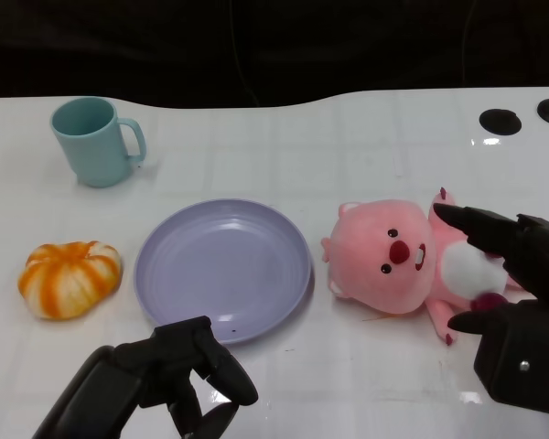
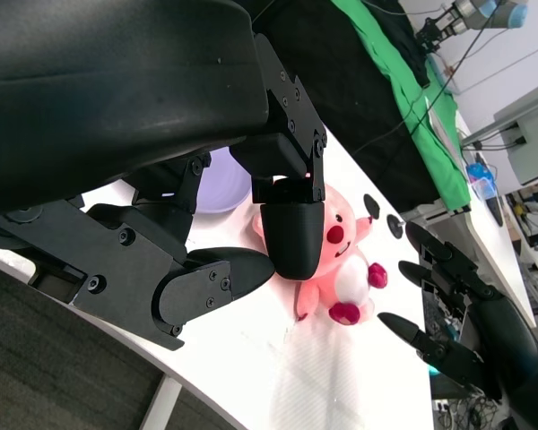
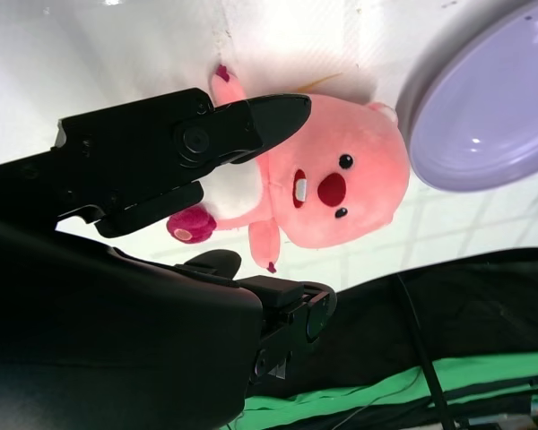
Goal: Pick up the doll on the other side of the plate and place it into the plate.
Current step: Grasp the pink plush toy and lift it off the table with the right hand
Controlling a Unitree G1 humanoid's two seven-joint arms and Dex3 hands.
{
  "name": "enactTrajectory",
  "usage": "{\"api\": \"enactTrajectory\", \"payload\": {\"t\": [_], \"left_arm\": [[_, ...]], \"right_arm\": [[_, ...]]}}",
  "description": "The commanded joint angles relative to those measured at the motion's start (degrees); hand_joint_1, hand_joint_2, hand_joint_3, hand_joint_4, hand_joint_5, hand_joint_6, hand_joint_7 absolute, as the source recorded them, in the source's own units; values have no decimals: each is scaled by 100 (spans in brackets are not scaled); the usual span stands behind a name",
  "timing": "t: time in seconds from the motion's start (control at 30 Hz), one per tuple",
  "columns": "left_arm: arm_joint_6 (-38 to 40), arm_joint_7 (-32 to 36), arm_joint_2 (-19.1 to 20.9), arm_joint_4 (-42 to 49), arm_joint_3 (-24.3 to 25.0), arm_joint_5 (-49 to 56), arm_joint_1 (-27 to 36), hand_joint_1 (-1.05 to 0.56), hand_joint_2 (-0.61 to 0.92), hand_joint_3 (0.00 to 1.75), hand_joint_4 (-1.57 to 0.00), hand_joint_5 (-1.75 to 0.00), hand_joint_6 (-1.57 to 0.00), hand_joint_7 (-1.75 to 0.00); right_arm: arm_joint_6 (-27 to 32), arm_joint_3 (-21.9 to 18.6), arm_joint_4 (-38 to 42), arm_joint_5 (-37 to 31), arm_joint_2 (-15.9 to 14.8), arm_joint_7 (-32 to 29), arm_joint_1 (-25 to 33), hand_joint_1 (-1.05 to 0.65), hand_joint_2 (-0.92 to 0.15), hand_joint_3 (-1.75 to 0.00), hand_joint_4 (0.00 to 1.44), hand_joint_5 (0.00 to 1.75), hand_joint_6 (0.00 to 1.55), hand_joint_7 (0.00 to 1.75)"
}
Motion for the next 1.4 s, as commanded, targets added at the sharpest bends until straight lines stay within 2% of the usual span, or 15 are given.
{"api": "enactTrajectory", "payload": {"t": [0.03, 0.2, 0.4, 0.87, 0.97, 1.13, 1.4], "left_arm": [[61, 20, 42, -113, -10, 110, 10, -24, 69, 86, -66, -170, -73, -126], [319, -19, 50, -228, -17, 108, 14, -27, 69, 87, -64, -170, -71, -134], [423, -9, 56, -312, -5, 114, 12, -26, 69, 87, -61, -169, -70, -139], [522, -28, 114, -476, 66, 93, 128, -28, 71, 84, -63, -167, -69, -141], [498, -45, 142, -520, 92, 88, 167, -28, 71, 85, -62, -167, -69, -140], [423, -47, 149, -538, 142, 41, 266, -27, 71, 84, -61, -167, -69, -139], [513, -91, 199, -712, 208, -38, 447, -26, 71, 85, -59, -165, -68, -139]], "right_arm": [[307, 113, -95, -322, -155, 276, -237, -62, -92, -6, 0, 42, 11, 1], [543, 352, 160, -696, -105, 420, -485, -62, -92, -7, 1, 43, 13, 2], [637, 706, 924, -1096, 80, 289, -882, -67, -92, -11, 4, 45, 16, 3], [601, 1232, 2843, -1349, 488, -107, -1818, -72, -92, -18, 4, 46, 25, 6], [598, 1430, 3344, -1381, 547, -10, -2171, -73, -92, -19, 5, 46, 29, 7], [535, 1654, 4308, -1297, 819, -112, -2715, -74, -92, -19, 9, 45, 39, 10], [-68, 1913, 6059, -1162, 1189, -622, -3529, -68, -92, -13, 21, 37, 56, 6]]}}
